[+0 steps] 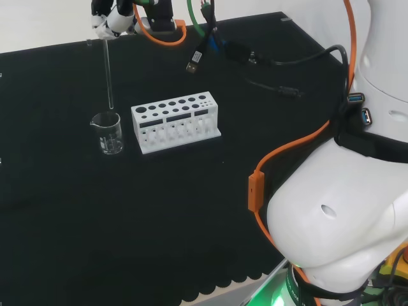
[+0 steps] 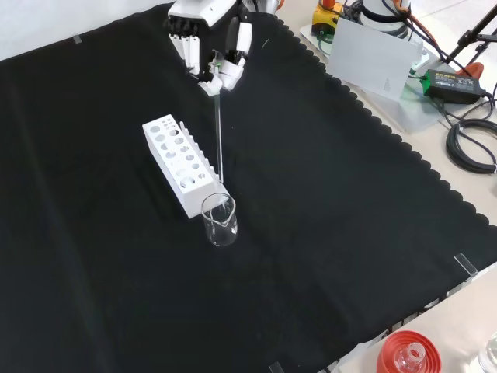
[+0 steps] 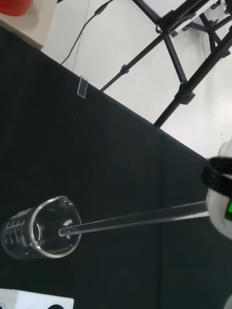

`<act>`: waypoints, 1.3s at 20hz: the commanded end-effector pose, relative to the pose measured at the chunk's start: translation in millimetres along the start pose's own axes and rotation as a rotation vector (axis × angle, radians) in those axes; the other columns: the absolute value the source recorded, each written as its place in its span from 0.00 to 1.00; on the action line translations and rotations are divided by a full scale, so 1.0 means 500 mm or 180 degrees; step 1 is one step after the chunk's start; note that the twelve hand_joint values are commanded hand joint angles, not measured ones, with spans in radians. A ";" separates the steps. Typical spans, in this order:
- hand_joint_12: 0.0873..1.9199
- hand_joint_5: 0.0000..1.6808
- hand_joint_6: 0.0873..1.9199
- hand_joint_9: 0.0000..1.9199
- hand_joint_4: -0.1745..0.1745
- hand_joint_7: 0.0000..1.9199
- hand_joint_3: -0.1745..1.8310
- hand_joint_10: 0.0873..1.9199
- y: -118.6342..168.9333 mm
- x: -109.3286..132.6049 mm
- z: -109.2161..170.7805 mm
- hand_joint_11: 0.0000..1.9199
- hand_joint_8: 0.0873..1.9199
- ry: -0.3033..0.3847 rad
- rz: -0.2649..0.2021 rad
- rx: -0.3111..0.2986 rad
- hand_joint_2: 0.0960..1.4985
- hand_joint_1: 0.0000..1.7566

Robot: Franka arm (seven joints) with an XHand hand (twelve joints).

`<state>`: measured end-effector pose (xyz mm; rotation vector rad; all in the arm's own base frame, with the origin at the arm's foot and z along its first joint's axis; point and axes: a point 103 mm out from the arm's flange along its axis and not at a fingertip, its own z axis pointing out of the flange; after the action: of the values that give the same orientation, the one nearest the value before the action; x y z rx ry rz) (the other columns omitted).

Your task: Stir in the beaker to the left of the white test tube rack with the glass rod.

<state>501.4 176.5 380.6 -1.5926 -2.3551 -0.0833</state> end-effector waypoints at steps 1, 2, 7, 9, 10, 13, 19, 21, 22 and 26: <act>0.33 0.62 0.34 0.92 0.00 0.62 0.32 0.26 0.030 0.018 0.029 0.84 0.52 0.0011 -0.0048 0.0085 0.53 0.74; 0.33 0.62 0.34 0.92 0.00 0.62 0.32 0.26 0.032 0.018 0.030 0.84 0.52 0.0004 -0.0048 0.0090 0.53 0.74; 0.33 0.63 0.34 0.92 0.00 0.62 0.32 0.26 0.045 0.024 0.038 0.84 0.52 0.0001 -0.0065 0.0109 0.52 0.74; 0.33 0.63 0.34 0.92 0.00 0.62 0.32 0.26 0.052 0.026 0.045 0.84 0.52 0.0002 -0.0084 0.0135 0.52 0.74; 0.33 0.63 0.34 0.92 0.00 0.62 0.32 0.26 0.056 0.027 0.050 0.84 0.52 -0.0001 -0.0092 0.0150 0.52 0.74; 0.33 0.63 0.34 0.92 0.00 0.62 0.32 0.26 0.065 0.024 0.061 0.84 0.52 0.0009 -0.0109 0.0184 0.52 0.74; 0.33 0.63 0.34 0.92 0.00 0.62 0.33 0.26 0.082 0.007 0.082 0.84 0.51 0.0030 -0.0125 0.0236 0.52 0.74; 0.33 0.63 0.34 0.92 0.00 0.62 0.33 0.26 0.086 -0.003 0.094 0.84 0.51 0.0043 -0.0122 0.0261 0.51 0.74; 0.33 0.63 0.34 0.92 0.00 0.62 0.33 0.26 0.089 -0.008 0.100 0.84 0.51 0.0047 -0.0119 0.0273 0.51 0.74; 0.33 0.63 0.34 0.92 0.00 0.62 0.34 0.26 0.097 -0.025 0.127 0.84 0.51 0.0078 -0.0107 0.0325 0.51 0.74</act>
<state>530.8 201.9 324.8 -1.5043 -2.3388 0.0030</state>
